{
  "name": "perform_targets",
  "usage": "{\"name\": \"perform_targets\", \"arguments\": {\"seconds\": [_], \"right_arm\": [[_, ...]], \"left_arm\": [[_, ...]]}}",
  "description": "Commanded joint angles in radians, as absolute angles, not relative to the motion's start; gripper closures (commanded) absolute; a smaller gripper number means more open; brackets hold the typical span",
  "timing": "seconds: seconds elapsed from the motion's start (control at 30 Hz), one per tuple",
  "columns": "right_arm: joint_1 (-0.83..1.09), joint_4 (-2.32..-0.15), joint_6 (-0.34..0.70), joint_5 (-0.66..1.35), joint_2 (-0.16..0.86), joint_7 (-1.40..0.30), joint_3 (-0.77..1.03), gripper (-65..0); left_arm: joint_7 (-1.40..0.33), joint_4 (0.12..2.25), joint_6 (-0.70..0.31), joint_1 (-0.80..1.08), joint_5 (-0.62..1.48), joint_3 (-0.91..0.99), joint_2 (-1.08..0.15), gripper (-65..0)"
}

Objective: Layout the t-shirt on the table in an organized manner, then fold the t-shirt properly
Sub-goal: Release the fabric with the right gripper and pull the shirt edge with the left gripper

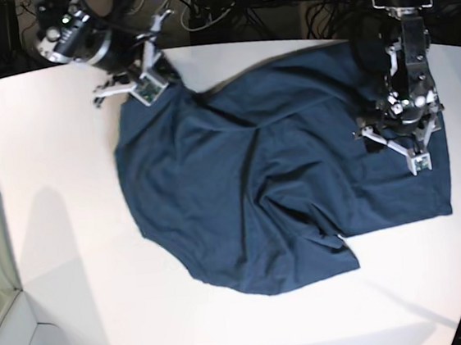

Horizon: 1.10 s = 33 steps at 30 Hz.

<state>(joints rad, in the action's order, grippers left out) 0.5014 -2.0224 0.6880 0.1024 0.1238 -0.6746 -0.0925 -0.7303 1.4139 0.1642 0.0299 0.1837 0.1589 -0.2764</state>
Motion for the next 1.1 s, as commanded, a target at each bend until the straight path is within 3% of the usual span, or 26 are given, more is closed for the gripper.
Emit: {"name": "perform_targets", "arguments": {"seconds": [0.0,0.3,0.57,0.67,0.87,1.07], "right_arm": [[0.509,-2.045,0.698,0.107,0.13,-0.657,-0.102,0.0],[0.524,-2.04,0.698,0.101,0.108,-0.668,-0.096,-1.9],[0.564,-2.038,0.698,0.101,0.177,-0.659,-0.093,-33.5],[0.575,-2.04,0.698,0.102,0.191,-0.631,-0.039,-40.6],[0.567,-2.038,0.698,0.105,0.185,-0.595,0.173,-41.0],[0.45,-2.037,0.698,0.105,0.183,-0.604,0.239,-41.0]], "left_arm": [[-0.72,1.428,0.168,0.008,0.176,0.16,-0.286,-48.0],[-0.72,1.438,0.166,0.01,0.176,0.16,-0.306,-48.1],[-0.73,1.555,0.166,0.008,0.185,0.168,-0.358,-48.1],[-0.746,1.679,0.166,0.027,0.185,0.168,-0.358,-48.1],[-0.909,1.859,0.166,0.157,0.176,0.162,-0.288,-48.1],[-0.875,1.741,0.166,0.24,0.176,0.162,-0.257,-48.0]]}}
